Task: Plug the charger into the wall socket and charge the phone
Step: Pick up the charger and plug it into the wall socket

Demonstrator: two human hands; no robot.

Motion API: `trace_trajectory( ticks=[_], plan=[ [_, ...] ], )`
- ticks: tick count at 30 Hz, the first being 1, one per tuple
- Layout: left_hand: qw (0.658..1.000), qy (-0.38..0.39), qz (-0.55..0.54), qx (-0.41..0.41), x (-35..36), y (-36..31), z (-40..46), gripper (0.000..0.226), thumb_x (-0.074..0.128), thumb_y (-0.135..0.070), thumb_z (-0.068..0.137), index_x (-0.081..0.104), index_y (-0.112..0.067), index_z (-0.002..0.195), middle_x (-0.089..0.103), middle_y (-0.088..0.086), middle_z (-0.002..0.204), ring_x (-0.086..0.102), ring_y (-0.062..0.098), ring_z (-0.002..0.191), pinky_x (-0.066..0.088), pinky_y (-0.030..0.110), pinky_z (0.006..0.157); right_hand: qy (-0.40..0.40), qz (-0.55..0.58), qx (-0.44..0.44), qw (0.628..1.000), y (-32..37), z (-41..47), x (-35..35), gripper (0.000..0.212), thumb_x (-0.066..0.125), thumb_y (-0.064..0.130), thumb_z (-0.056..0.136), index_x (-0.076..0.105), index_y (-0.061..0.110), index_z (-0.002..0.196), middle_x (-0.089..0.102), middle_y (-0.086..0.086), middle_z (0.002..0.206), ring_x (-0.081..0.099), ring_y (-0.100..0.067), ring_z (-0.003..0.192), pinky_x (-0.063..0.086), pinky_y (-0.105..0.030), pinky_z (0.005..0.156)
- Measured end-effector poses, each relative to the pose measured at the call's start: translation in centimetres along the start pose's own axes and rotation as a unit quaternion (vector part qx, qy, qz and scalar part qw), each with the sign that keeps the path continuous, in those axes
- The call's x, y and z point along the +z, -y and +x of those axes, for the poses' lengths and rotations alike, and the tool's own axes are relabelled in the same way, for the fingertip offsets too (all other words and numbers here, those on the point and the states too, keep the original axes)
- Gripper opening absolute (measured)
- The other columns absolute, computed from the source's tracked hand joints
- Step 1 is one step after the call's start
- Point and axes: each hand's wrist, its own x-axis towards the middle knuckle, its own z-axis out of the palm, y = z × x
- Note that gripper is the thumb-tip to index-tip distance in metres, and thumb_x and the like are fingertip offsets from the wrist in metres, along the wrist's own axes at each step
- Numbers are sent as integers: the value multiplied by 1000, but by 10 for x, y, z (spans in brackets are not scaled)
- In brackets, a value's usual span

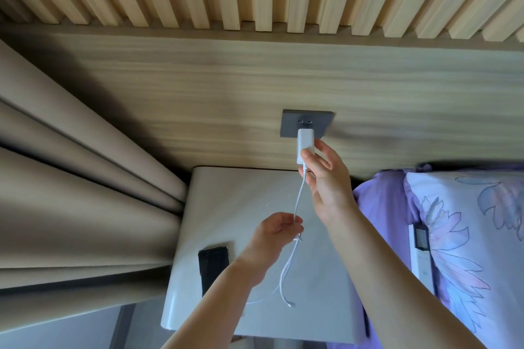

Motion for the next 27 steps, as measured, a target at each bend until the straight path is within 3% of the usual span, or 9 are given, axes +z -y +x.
trace_trajectory(
  ticks=[4,8,11,14,20,23,25,27],
  plan=[
    [1000,7,20,-3,3,4,-2,14,55,-6,89,55,-20,92,70,-1,94,60,12,90,44,24,87,-12,34,-3,999,-2,1,5,27,66,9,85,61,28,103,67,5,87,62,-5,76,49,-21,80],
    [997,-7,73,6,6,7,-5,14,53,-6,88,59,-19,90,67,-2,93,59,7,85,41,6,71,-32,38,-5,999,-3,4,8,20,68,12,83,64,24,98,70,8,84,65,-4,77,50,-18,76],
    [997,-4,74,-2,4,12,-12,10,51,-8,90,58,-15,91,68,1,94,60,10,90,43,22,89,-35,34,-13,999,-8,2,11,8,70,17,82,70,25,81,73,13,71,65,-5,76,50,-10,66],
    [998,4,60,-1,3,17,-22,13,49,-8,94,59,-16,92,67,2,89,60,13,89,46,31,96,-47,60,-18,997,-10,5,13,7,70,18,83,71,25,85,71,11,78,65,-3,76,51,-15,73],
    [1000,13,14,16,0,24,-36,17,46,-3,95,60,-11,100,65,7,88,60,13,84,48,27,91,-54,69,-26,996,-11,13,14,12,67,14,85,67,18,96,69,7,86,64,-3,77,50,-22,82],
    [1000,21,-14,4,-2,22,-37,17,48,-4,94,62,-12,100,67,5,83,62,16,83,51,37,93,-36,38,-9,999,-8,15,12,29,68,18,85,62,9,112,65,4,91,62,-5,82,49,-24,85],
    [999,23,-36,-1,-2,20,-39,18,48,-3,94,63,-13,98,67,4,78,64,19,81,54,40,87,-14,8,33,999,-2,18,6,49,68,24,85,52,5,127,58,4,93,58,-6,84,48,-26,87],
    [998,13,-58,0,-3,20,-42,19,48,-3,94,64,-13,97,68,3,74,66,17,76,59,34,75,16,-61,62,996,1,16,-5,47,64,32,87,53,11,127,58,5,93,58,-7,88,48,-24,84]
  ],
)
